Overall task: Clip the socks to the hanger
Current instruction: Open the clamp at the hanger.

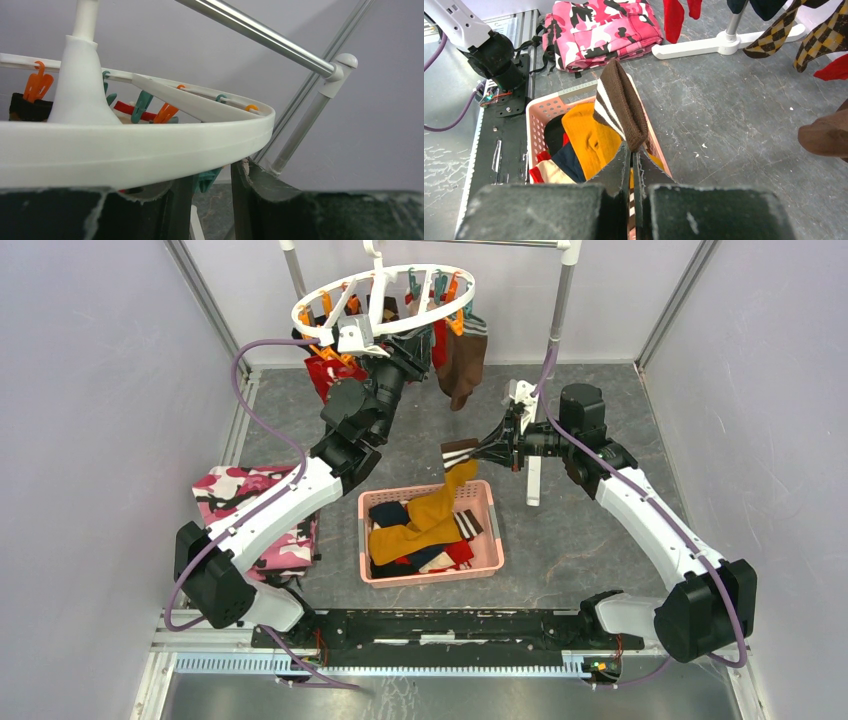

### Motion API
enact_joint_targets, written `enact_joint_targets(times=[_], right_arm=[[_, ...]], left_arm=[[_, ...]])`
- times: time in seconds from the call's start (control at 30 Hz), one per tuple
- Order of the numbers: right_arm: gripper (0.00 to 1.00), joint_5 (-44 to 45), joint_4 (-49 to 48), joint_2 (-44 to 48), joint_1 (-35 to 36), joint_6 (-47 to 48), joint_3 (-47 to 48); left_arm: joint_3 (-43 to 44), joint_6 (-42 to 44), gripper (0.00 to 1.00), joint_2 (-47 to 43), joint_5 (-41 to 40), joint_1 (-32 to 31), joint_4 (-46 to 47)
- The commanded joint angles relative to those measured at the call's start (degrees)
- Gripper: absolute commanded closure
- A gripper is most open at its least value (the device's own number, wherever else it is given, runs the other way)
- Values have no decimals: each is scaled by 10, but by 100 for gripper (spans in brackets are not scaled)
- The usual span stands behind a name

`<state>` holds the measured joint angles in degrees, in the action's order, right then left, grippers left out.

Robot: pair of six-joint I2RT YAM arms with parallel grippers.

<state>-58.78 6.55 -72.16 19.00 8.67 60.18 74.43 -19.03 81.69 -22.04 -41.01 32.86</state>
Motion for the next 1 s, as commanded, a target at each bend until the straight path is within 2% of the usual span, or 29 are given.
enact_joint_targets(times=[0.0,0.33,0.73,0.97], right_arm=[[100,24,-2,-6,-1,-9,43],[100,151,-13,-55,13,-59,156],[100,305,-29,-106,67,-133,237],[100,325,-19,-120,71,-139,288]], left_arm=[[8,5,98,-22,-2,-1,10],[2,7,98,-31,0,-1,1],[-4,-8,98,-36,-4,-1,-3],[-9,-10,98,-41,-1,-1,0]])
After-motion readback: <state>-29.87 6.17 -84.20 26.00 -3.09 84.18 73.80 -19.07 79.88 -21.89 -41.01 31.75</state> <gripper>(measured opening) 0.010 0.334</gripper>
